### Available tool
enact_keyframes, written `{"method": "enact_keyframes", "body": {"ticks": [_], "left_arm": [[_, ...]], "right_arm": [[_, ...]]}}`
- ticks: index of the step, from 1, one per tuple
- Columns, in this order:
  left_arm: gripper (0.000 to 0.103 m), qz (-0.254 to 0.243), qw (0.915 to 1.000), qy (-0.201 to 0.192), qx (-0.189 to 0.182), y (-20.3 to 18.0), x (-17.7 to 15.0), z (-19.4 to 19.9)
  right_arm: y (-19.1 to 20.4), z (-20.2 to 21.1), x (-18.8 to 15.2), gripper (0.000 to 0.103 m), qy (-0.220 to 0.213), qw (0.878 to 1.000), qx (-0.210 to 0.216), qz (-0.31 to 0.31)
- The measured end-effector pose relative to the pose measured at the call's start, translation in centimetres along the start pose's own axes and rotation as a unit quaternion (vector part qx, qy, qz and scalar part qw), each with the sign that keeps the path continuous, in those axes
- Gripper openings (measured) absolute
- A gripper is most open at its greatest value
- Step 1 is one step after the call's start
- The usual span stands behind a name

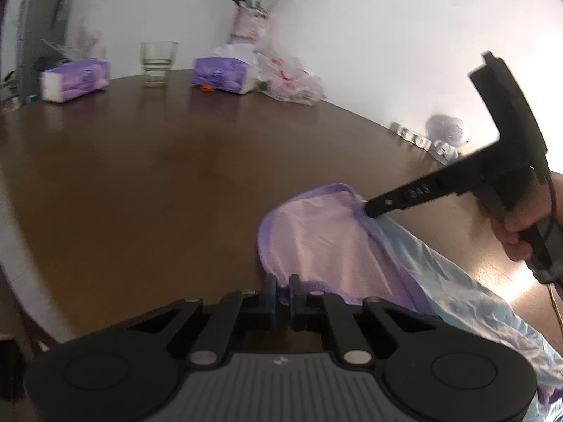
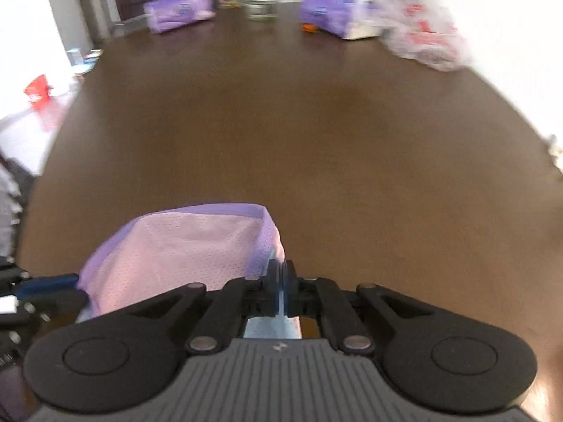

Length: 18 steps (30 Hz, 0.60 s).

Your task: Fold clothes

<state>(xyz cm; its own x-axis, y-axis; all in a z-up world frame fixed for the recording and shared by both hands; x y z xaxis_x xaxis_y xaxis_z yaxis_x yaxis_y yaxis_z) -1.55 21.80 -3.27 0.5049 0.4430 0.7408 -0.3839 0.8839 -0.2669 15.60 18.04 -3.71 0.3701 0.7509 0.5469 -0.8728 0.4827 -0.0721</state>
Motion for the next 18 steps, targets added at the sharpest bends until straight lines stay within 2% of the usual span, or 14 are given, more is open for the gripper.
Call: {"method": "enact_keyframes", "body": {"ticks": [2, 4, 7, 8, 10, 11, 12, 14, 15, 17, 18], "left_arm": [[0.003, -0.010, 0.9995, 0.015, -0.027, -1.0, 2.2, -2.4], [0.003, -0.048, 0.9967, 0.031, -0.057, -3.4, 4.9, -5.3], [0.004, -0.088, 0.9874, 0.053, -0.120, -8.1, 8.9, -9.7], [0.006, -0.091, 0.9867, 0.053, -0.124, -9.3, 10.0, -10.8], [0.024, -0.086, 0.9857, 0.054, -0.135, -11.3, 11.4, -11.9], [0.036, -0.078, 0.9853, 0.054, -0.143, -12.1, 11.7, -12.0], [0.042, -0.070, 0.9847, 0.054, -0.150, -12.9, 12.0, -12.0], [0.049, -0.075, 0.9798, 0.045, -0.180, -14.7, 10.8, -10.7], [0.053, -0.091, 0.9756, 0.050, -0.193, -15.8, 9.7, -10.2], [0.054, -0.137, 0.9641, 0.074, -0.215, -18.4, 6.8, -9.1], [0.054, -0.151, 0.9589, 0.081, -0.227, -19.4, 5.8, -8.2]], "right_arm": [[-3.5, 0.3, -0.5, 0.001, -0.003, 0.998, -0.038, -0.053], [-8.3, 1.2, -1.6, 0.001, -0.009, 0.989, -0.074, -0.128], [-15.6, 2.9, -4.0, 0.001, -0.018, 0.966, -0.131, -0.221], [-18.2, 3.5, -5.1, 0.001, -0.017, 0.957, -0.157, -0.243], [-23.0, 4.1, -7.7, 0.001, -0.010, 0.935, -0.204, -0.290], [-24.8, 4.6, -9.1, 0.005, -0.003, 0.924, -0.217, -0.314], [-26.3, 5.2, -10.6, 0.007, 0.005, 0.914, -0.225, -0.337], [-27.1, 7.0, -12.2, 0.010, 0.000, 0.909, -0.218, -0.356], [-26.9, 8.0, -12.7, 0.022, -0.005, 0.911, -0.212, -0.354], [-26.2, 10.6, -13.5, 0.045, -0.007, 0.914, -0.209, -0.347], [-25.2, 11.9, -13.7, 0.046, -0.012, 0.917, -0.192, -0.350]]}}
Point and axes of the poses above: each gripper's, at about its wrist camera, not at the fingertips, and z roughly against the way its jaws point, y to its left, x to its top, the point moved 9 cm from there along -z, roughly the way its jaws point, and after that the axes turned 3 degrees about -x, right-handed, at the moved point
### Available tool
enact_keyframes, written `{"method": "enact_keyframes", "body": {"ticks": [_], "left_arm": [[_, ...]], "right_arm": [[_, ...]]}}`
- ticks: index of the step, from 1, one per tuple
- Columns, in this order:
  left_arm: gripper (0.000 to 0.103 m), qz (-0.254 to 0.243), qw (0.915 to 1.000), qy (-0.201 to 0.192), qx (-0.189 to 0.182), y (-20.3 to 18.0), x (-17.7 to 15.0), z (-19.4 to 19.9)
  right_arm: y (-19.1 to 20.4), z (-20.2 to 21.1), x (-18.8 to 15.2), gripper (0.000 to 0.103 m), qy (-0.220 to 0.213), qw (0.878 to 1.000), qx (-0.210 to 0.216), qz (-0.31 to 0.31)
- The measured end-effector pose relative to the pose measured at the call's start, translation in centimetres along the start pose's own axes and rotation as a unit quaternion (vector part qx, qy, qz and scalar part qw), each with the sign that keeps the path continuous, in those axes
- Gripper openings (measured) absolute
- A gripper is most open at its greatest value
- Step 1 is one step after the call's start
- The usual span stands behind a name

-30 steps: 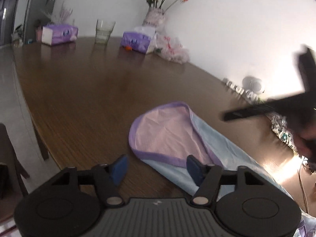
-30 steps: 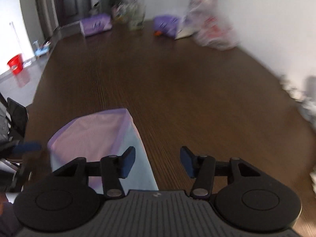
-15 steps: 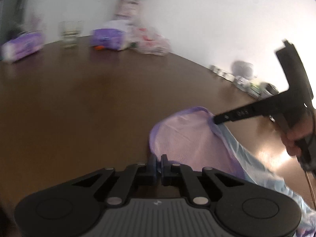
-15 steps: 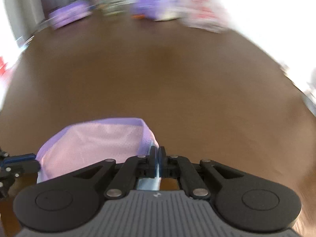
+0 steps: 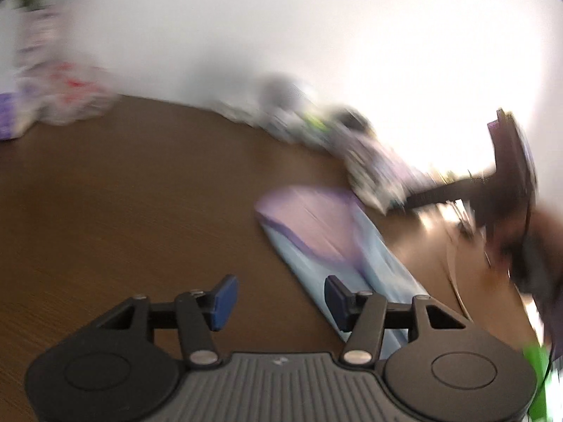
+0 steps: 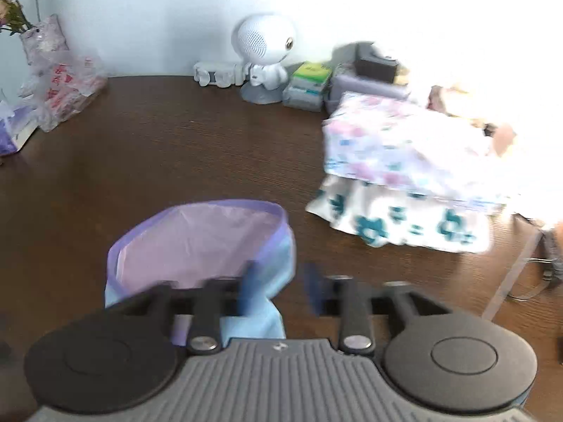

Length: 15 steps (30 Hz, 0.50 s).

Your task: Fold clothes

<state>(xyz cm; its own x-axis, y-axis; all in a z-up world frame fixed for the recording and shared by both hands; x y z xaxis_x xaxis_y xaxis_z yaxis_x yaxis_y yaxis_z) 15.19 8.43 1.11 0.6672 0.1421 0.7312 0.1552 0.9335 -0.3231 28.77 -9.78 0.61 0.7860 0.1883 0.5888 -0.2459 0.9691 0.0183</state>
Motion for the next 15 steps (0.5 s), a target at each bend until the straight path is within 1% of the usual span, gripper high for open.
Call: {"method": "enact_keyframes", "body": {"ticks": [2, 3, 4, 5, 6, 8, 9, 11, 12, 13, 14, 15], "left_arm": [[0.054, -0.027, 0.9992, 0.015, -0.025, -3.0, -1.3, 0.3], [0.054, -0.040, 0.9983, 0.023, -0.037, -4.5, -2.0, 0.5], [0.054, -0.048, 0.9975, 0.019, -0.049, -5.8, -2.5, 1.4], [0.055, -0.049, 0.9967, 0.014, -0.063, -6.7, -2.8, 2.3], [0.060, -0.049, 0.9957, 0.009, -0.078, -7.5, -3.0, 3.2], [0.068, -0.022, 0.9934, 0.009, -0.112, -9.0, -3.2, 4.5], [0.068, -0.009, 0.9916, 0.011, -0.128, -9.8, -3.4, 4.9], [0.068, -0.020, 0.9901, 0.016, -0.138, -11.8, -4.2, 5.4], [0.068, -0.030, 0.9905, 0.019, -0.133, -12.8, -5.0, 5.5], [0.068, -0.040, 0.9906, 0.025, -0.128, -13.8, -6.1, 5.5], [0.068, -0.052, 0.9895, 0.033, -0.130, -15.0, -7.4, 5.4], [0.066, -0.059, 0.9878, 0.043, -0.138, -16.0, -8.9, 5.3]], "right_arm": [[0.5, 3.4, -1.1, 0.046, 0.007, 0.999, 0.047, -0.012], [0.9, 5.7, -2.2, 0.046, 0.003, 0.997, 0.078, -0.014], [1.4, 8.2, -3.4, 0.046, -0.003, 0.994, 0.111, -0.016], [1.8, 10.8, -4.7, 0.049, -0.009, 0.989, 0.144, -0.018], [1.9, 13.7, -6.2, 0.057, -0.026, 0.986, 0.166, -0.006], [1.5, 18.3, -8.6, 0.063, -0.062, 0.982, 0.178, 0.015], [1.2, 20.5, -9.7, 0.063, -0.076, 0.980, 0.185, 0.016], [0.5, 24.2, -11.9, 0.063, -0.100, 0.976, 0.193, 0.020], [0.1, 25.5, -12.9, 0.063, -0.107, 0.975, 0.193, 0.021], [-0.6, 25.9, -14.1, 0.063, -0.111, 0.978, 0.177, 0.025], [-1.4, 26.0, -15.3, 0.063, -0.113, 0.981, 0.154, 0.030], [-2.5, 25.3, -16.8, 0.062, -0.106, 0.986, 0.122, 0.029]]}}
Point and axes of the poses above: each gripper's, at about its wrist camera, not at the fingertips, and z roughly against the way its jaws point, y to its left, x to its top, the point moved 9 cm from there along -z, roughly the way its jaws point, and after that the axes turned 3 degrees about -x, right-handed, at the moved point
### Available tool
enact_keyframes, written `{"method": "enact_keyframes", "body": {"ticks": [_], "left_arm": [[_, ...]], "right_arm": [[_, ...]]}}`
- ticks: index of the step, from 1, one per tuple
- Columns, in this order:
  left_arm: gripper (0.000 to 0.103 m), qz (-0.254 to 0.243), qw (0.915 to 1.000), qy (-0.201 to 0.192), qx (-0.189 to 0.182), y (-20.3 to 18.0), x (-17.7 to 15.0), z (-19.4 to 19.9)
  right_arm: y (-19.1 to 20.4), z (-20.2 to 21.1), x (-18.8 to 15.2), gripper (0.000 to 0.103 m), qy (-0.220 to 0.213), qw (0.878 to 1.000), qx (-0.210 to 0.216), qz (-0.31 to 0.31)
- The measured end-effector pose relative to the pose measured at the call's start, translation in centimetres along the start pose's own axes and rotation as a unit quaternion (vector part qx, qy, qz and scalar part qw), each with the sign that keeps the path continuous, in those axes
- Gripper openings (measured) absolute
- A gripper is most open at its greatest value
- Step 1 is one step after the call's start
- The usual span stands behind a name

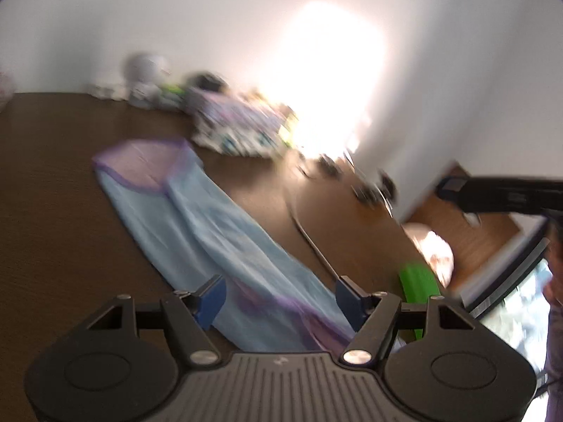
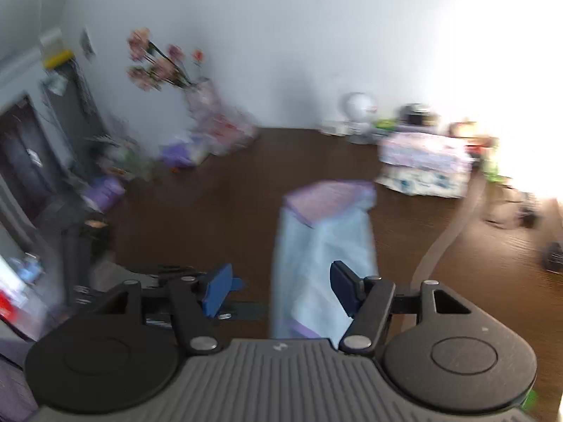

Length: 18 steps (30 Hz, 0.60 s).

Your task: Fold clothes

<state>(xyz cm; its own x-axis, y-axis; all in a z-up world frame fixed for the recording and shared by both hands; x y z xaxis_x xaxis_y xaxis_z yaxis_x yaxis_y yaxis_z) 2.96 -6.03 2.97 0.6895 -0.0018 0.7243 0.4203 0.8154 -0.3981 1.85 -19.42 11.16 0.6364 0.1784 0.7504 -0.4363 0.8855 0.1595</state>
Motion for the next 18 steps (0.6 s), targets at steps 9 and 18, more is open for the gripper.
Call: {"method": "enact_keyframes", "body": {"ticks": [9, 18], "left_arm": [[0.041, -0.070, 0.9930, 0.095, -0.007, -6.2, -9.5, -4.8], [0.031, -0.181, 0.9758, 0.112, 0.051, -5.0, -12.0, -1.2]], "right_arm": [[-2.2, -5.4, -12.9, 0.024, 0.091, 0.993, -0.075, 0.010], [2.3, -6.1, -16.4, 0.025, 0.084, 0.992, -0.077, 0.048]]}}
Point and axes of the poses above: each gripper's, at about its wrist camera, not at the fingertips, and z roughly against the way its jaws point, y to its left, x to its top, the point moved 9 cm from there along -z, roughly the way its jaws point, and after that the axes turned 3 degrees about -x, right-handed, at the moved point
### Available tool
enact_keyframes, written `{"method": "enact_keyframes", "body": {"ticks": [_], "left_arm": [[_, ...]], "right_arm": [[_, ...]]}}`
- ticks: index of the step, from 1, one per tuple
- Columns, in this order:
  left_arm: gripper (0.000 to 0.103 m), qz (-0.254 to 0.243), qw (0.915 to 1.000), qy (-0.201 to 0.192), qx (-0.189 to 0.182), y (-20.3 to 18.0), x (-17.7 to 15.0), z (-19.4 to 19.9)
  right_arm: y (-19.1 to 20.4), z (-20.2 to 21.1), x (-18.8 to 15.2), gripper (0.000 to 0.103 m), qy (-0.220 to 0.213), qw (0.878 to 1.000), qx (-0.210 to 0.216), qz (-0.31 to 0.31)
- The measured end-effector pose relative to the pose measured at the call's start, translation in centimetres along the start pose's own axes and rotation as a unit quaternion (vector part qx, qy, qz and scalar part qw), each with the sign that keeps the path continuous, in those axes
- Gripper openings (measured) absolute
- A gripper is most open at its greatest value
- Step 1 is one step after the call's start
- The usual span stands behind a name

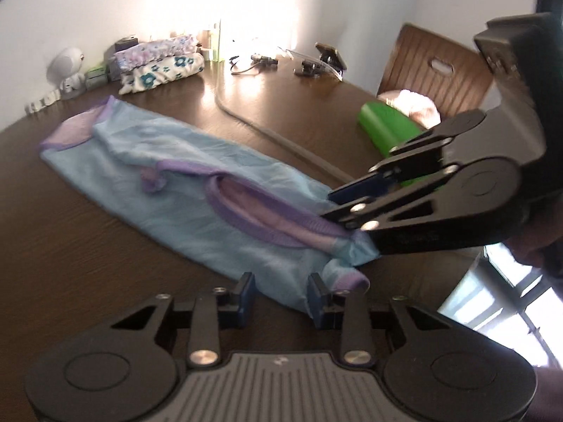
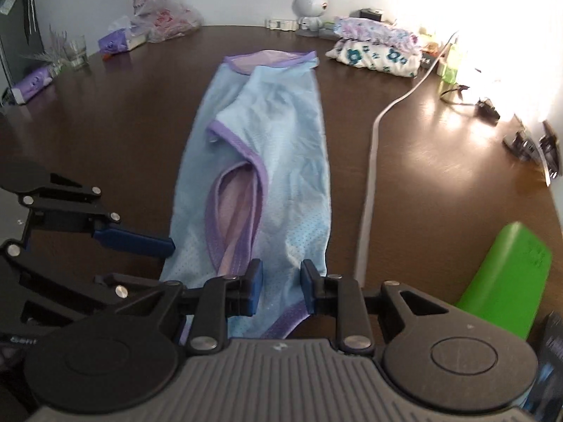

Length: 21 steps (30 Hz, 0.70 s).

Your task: Fold clothes

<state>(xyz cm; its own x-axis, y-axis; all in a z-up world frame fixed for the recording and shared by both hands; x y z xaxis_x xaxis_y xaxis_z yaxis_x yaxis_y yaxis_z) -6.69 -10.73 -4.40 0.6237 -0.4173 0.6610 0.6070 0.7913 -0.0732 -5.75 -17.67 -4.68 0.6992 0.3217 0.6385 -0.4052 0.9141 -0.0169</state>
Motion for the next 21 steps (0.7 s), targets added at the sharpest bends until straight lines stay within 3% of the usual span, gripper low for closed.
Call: {"method": "enact_keyframes", "body": {"ticks": [2, 5, 8, 10, 11, 12, 16, 18, 21], "left_arm": [[0.030, 0.001, 0.9999, 0.005, 0.013, 1.3, -1.8, 1.5], [0.031, 0.026, 0.9996, 0.003, 0.012, 3.2, -5.0, 4.4], [0.033, 0.060, 0.9979, -0.024, -0.010, 4.3, -6.7, 7.3], [0.050, 0.047, 0.9955, -0.073, -0.039, 3.8, -6.7, 9.2], [0.066, 0.032, 0.9934, -0.097, -0.054, 3.4, -6.7, 10.0], [0.071, 0.008, 0.9916, -0.113, -0.062, 2.8, -6.7, 10.3], [0.068, -0.071, 0.9891, -0.112, -0.064, 0.6, -7.2, 8.3], [0.054, -0.109, 0.9854, -0.120, -0.052, -0.4, -7.6, 7.1], [0.047, -0.157, 0.9793, -0.123, -0.034, -1.4, -8.1, 5.5]], "right_arm": [[2.5, 1.0, -1.4, 0.025, 0.004, 1.000, 0.006, 0.025], [6.6, 2.8, -3.0, 0.028, 0.005, 0.997, 0.054, 0.049], [8.2, 4.8, -3.4, 0.049, -0.037, 0.994, 0.079, 0.072], [8.5, 5.8, -3.6, 0.051, -0.077, 0.988, 0.092, 0.096], [8.7, 6.1, -3.8, 0.051, -0.096, 0.984, 0.101, 0.112], [8.9, 6.5, -4.0, 0.051, -0.114, 0.979, 0.111, 0.128], [10.4, 6.0, -6.0, 0.053, -0.138, 0.962, 0.109, 0.209], [10.6, 5.3, -6.8, 0.053, -0.140, 0.955, 0.082, 0.248], [10.8, 5.1, -7.2, 0.053, -0.145, 0.946, 0.081, 0.279]]}}
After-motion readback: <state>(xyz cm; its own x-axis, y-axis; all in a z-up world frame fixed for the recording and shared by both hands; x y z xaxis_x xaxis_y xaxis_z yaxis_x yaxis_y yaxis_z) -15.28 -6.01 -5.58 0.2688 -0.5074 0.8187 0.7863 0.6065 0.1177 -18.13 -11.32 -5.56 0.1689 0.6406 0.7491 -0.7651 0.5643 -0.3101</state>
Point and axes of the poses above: each gripper's, at about its wrist camera, not at the fingertips, and z roughly against the way its jaws point, y to its left, x to its top, the point moved 9 cm from there along -z, roughly the way its jaws point, and after that the axes turned 3 degrees about -x, right-handed, at the moved point
